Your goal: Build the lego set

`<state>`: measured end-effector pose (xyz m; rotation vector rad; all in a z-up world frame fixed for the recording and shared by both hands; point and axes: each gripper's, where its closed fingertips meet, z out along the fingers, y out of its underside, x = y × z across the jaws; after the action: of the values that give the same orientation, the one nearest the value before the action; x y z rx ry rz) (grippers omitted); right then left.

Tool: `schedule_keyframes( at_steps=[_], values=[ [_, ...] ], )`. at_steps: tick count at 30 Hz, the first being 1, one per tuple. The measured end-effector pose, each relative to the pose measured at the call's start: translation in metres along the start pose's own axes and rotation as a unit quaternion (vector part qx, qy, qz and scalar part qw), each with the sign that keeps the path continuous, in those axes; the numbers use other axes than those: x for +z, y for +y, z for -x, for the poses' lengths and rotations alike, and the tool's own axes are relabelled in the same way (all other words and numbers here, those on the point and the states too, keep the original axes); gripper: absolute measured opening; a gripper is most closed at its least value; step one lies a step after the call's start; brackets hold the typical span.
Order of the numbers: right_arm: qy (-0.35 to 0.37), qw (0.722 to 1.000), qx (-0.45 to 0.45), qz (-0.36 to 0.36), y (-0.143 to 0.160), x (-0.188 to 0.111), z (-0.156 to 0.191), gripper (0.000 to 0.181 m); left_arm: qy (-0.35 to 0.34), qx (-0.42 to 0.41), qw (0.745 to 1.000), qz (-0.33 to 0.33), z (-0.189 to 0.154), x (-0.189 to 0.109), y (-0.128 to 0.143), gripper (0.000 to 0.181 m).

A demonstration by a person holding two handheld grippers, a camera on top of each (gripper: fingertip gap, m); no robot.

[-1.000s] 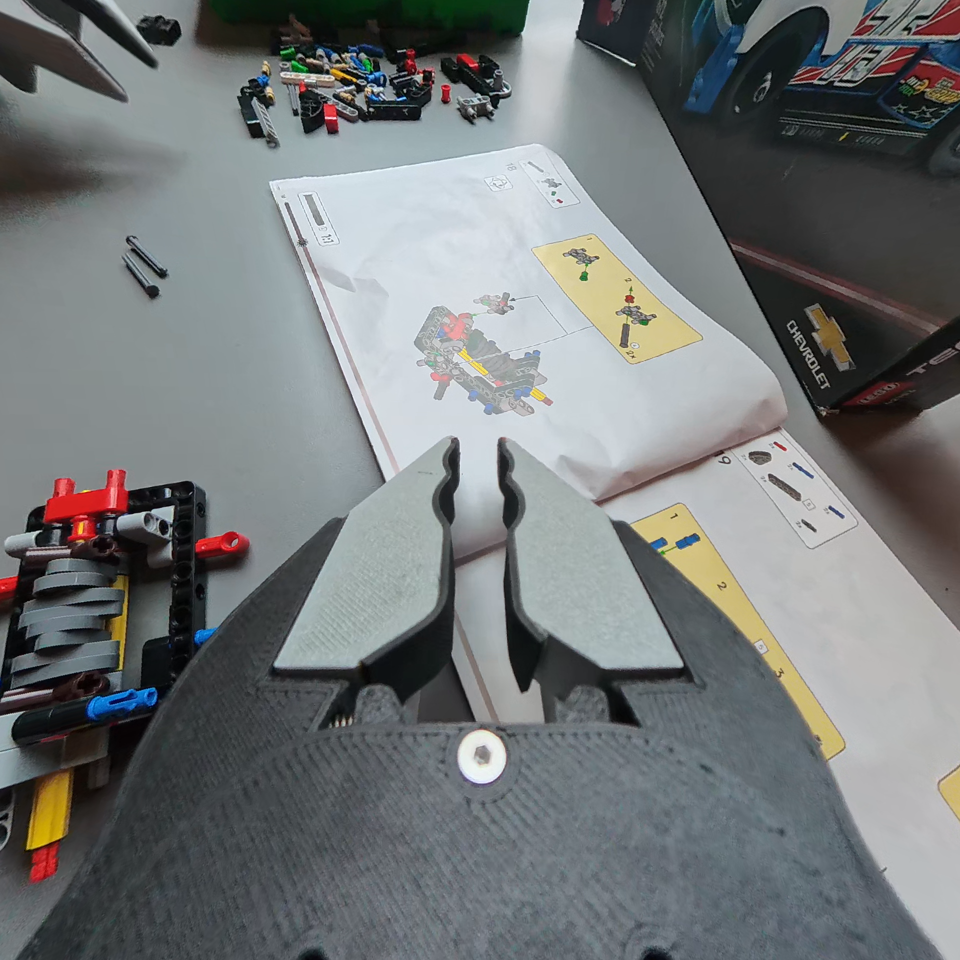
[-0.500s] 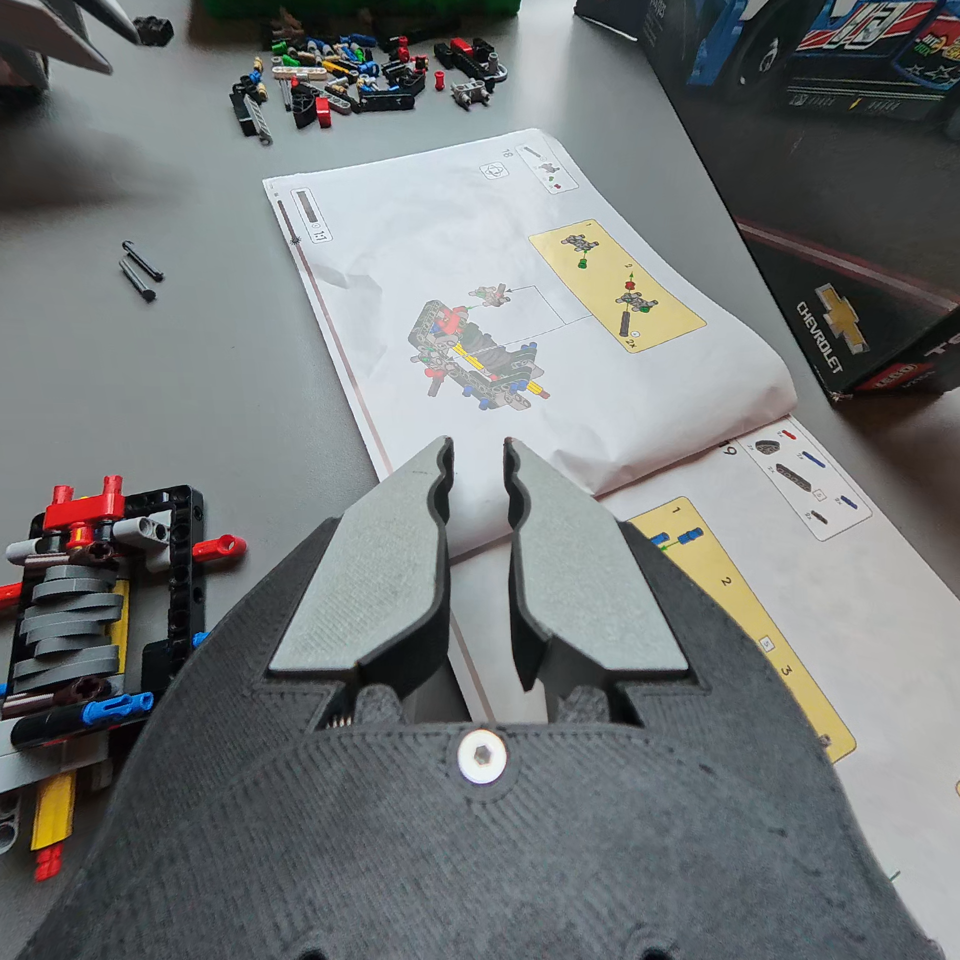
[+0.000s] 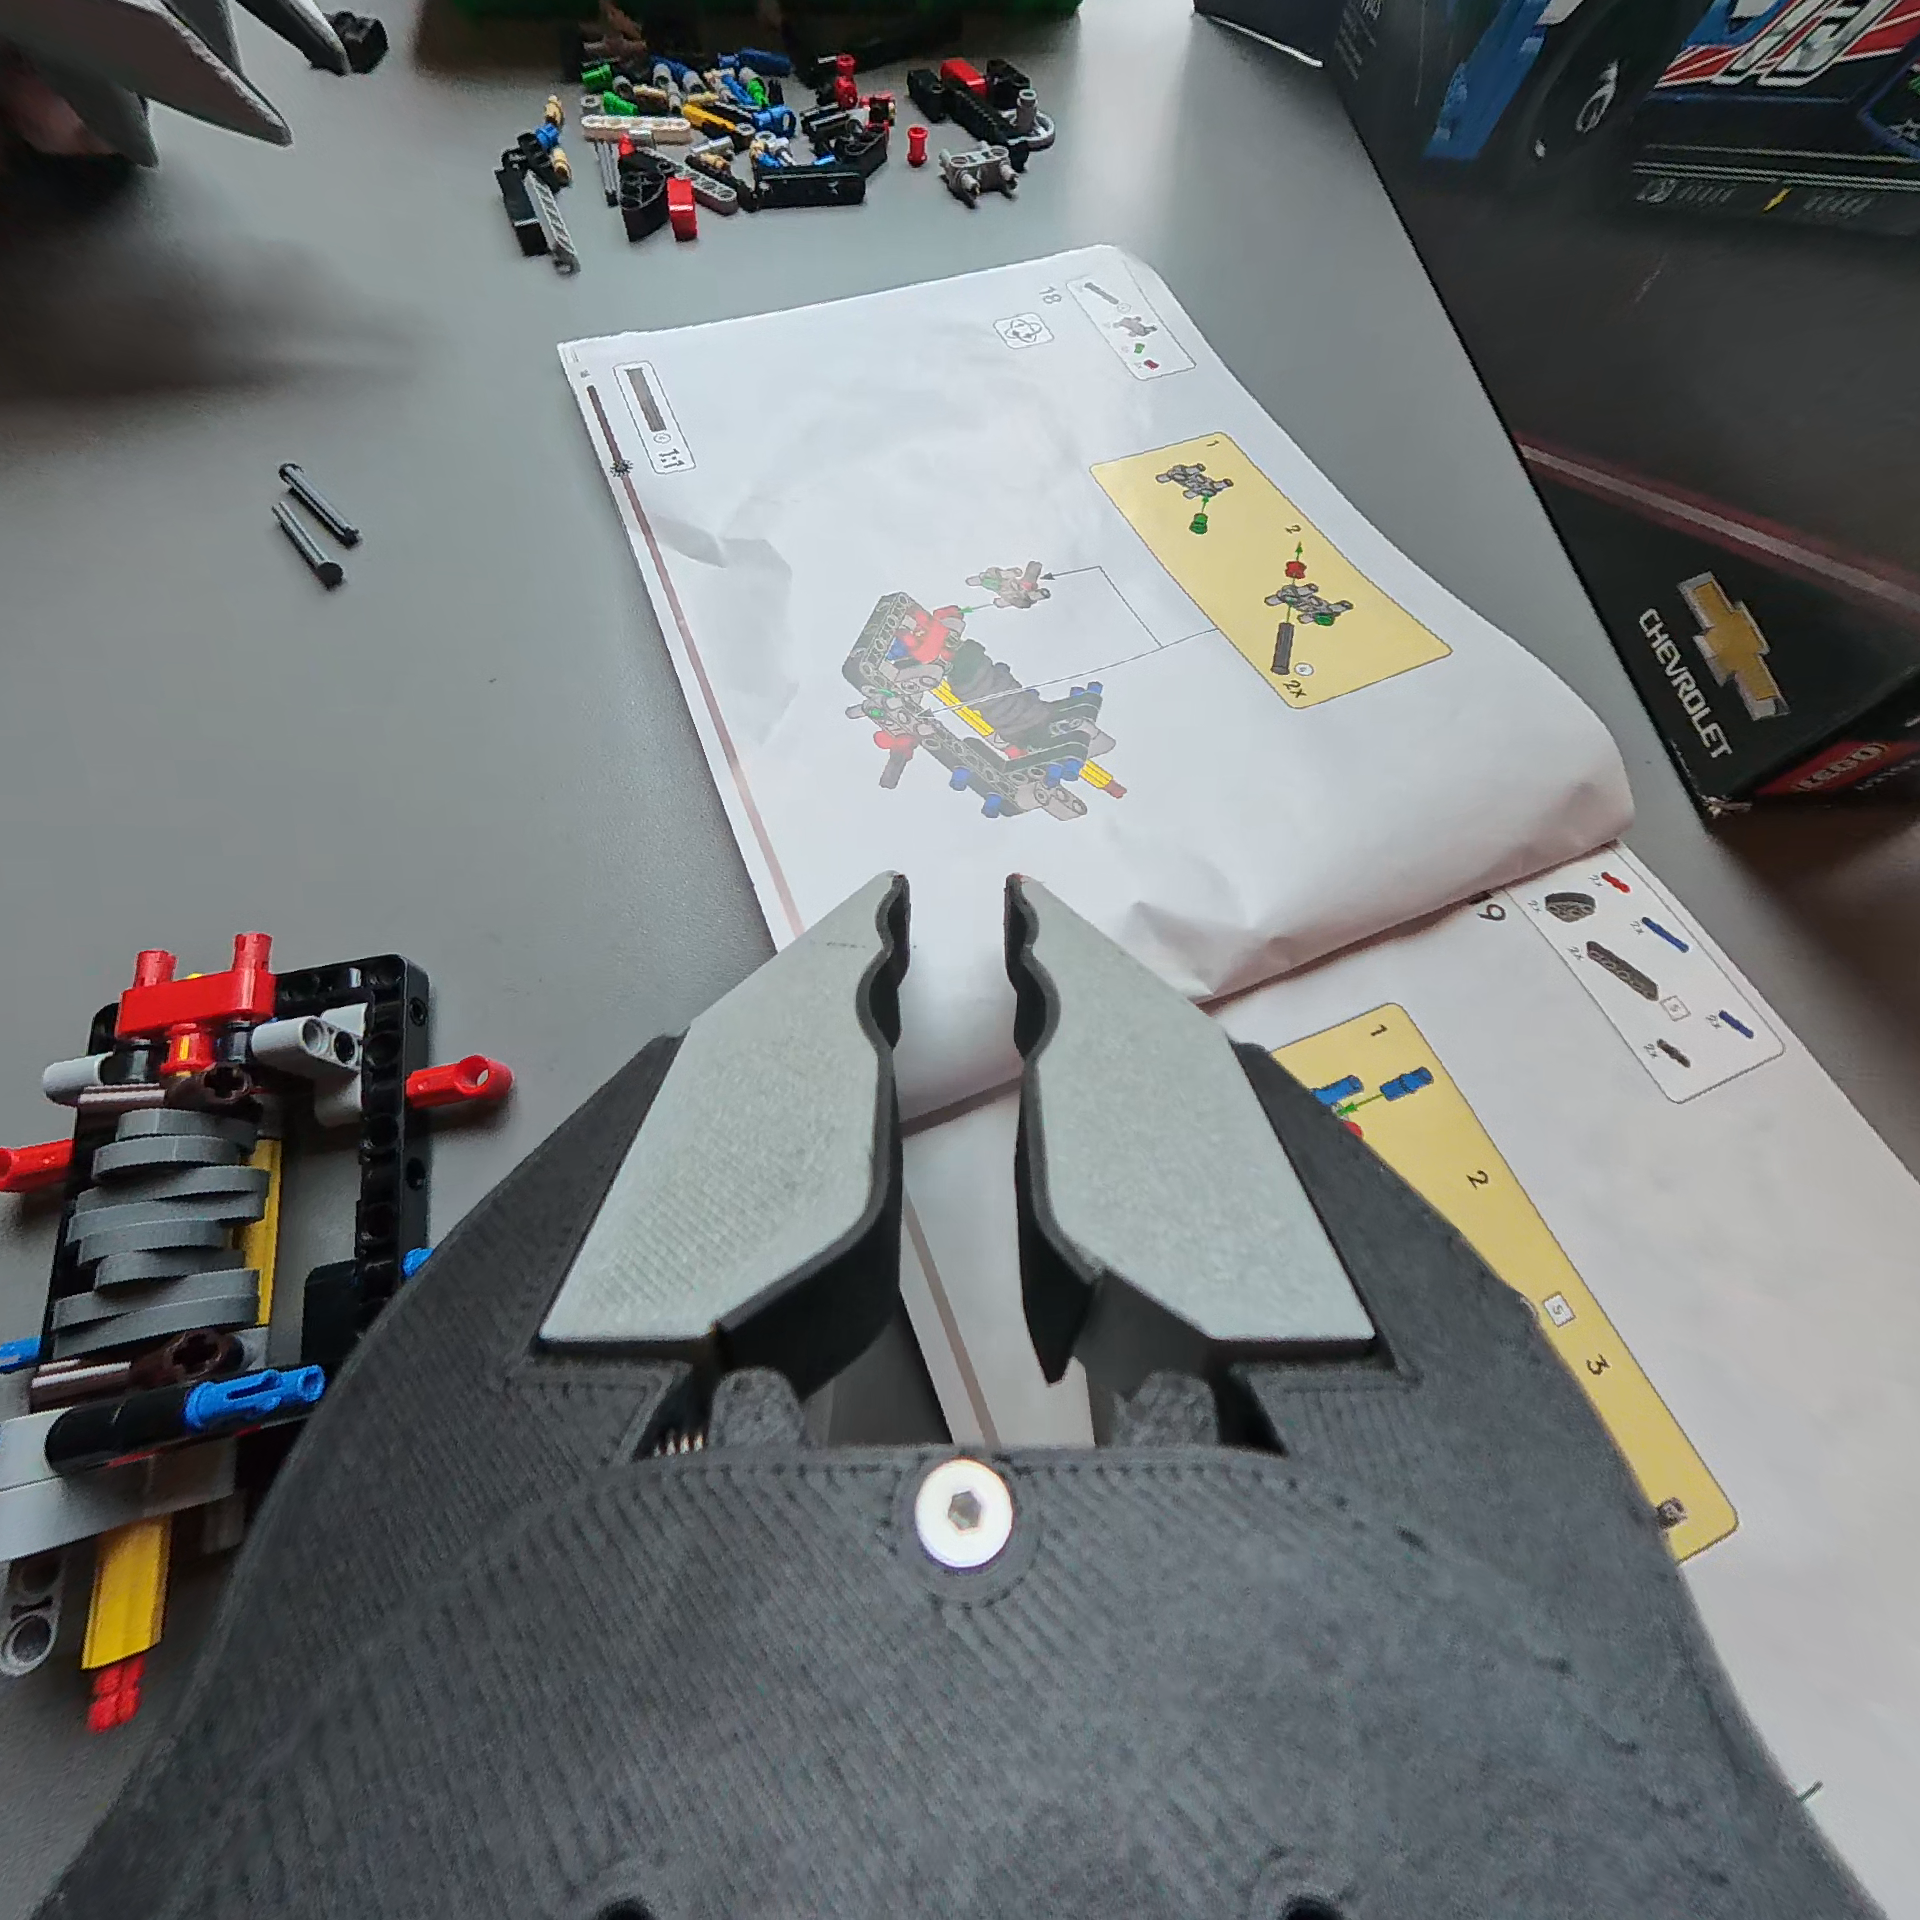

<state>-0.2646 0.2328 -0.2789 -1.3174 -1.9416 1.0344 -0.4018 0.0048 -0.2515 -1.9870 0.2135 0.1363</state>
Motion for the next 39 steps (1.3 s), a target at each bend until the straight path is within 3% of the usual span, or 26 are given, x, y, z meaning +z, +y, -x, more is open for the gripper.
schedule_keyframes(
  at_steps=[39],
  values=[
    [-0.004,1.0,-0.003,0.0,0.0001,0.0002,0.0019,0.014,-0.008,0.009,1.0,0.022,0.0,0.0047,0.0051,0.019]
  ],
)
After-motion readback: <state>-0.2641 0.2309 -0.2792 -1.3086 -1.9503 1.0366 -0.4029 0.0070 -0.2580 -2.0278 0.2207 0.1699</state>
